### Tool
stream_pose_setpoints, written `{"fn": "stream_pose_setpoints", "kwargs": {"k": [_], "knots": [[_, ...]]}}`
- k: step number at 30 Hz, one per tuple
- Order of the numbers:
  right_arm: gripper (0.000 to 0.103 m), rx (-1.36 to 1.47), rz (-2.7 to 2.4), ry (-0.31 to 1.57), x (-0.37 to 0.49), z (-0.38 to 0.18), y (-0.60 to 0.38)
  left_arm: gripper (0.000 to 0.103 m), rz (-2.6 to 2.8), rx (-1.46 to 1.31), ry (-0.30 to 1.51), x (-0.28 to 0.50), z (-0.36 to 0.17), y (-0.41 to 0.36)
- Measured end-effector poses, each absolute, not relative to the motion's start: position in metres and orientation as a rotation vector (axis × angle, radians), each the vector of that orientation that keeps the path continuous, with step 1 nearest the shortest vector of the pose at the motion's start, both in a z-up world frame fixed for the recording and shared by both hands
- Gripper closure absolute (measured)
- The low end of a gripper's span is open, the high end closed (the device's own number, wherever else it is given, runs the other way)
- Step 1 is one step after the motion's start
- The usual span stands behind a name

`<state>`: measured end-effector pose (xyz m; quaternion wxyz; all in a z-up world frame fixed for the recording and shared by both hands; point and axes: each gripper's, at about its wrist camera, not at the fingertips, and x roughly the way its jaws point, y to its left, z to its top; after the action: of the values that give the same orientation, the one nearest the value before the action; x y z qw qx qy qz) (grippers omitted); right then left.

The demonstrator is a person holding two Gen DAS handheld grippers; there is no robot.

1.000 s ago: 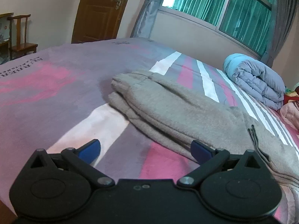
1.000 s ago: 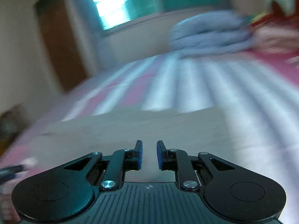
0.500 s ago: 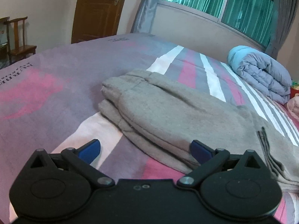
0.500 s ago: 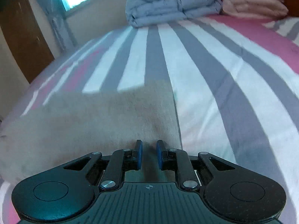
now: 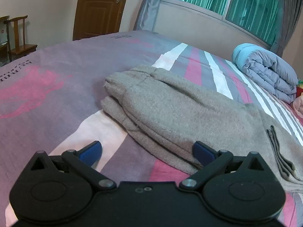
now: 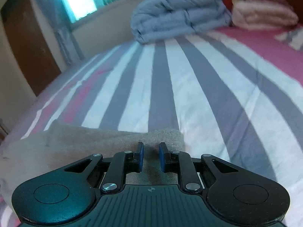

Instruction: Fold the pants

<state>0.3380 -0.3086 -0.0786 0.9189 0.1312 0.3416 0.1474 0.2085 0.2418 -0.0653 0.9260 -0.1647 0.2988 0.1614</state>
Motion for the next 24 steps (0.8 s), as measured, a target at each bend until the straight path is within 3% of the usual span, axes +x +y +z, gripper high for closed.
{"fn": "stream_pose_setpoints", "kwargs": {"k": [4,9,12,15,16,17,18,20,24], "knots": [[0.084,0.280,0.286,0.795,0.354,-0.087,-0.302,0.006,0.332,-0.345,0.615,0.208,-0.066,0.241],[0.083,0.307,0.285,0.685,0.309,-0.072,-0.303,0.006,0.322,-0.359,0.618,0.205,-0.069,0.244],[0.082,0.244,0.307,0.759,0.289,-0.097,-0.295,0.006,0.318,-0.356,0.626,0.204,-0.071,0.243],[0.081,0.271,0.306,0.678,0.267,-0.074,-0.300,0.006,0.313,-0.347,0.633,0.201,-0.070,0.242],[0.074,0.269,0.327,0.637,0.257,-0.069,-0.300,0.006,0.313,-0.349,0.634,0.201,-0.069,0.242],[0.049,0.208,0.330,0.649,0.252,-0.069,-0.294,0.006,0.315,-0.355,0.635,0.200,-0.069,0.243],[0.035,0.145,0.326,0.716,0.253,-0.075,-0.286,0.006,0.315,-0.364,0.636,0.199,-0.067,0.243],[0.033,0.083,0.332,0.744,0.246,-0.088,-0.279,0.006,0.306,-0.396,0.625,0.196,-0.063,0.244],[0.033,0.201,0.309,0.635,0.229,-0.069,-0.296,0.021,0.243,-0.530,0.553,0.193,-0.056,0.260]]}}
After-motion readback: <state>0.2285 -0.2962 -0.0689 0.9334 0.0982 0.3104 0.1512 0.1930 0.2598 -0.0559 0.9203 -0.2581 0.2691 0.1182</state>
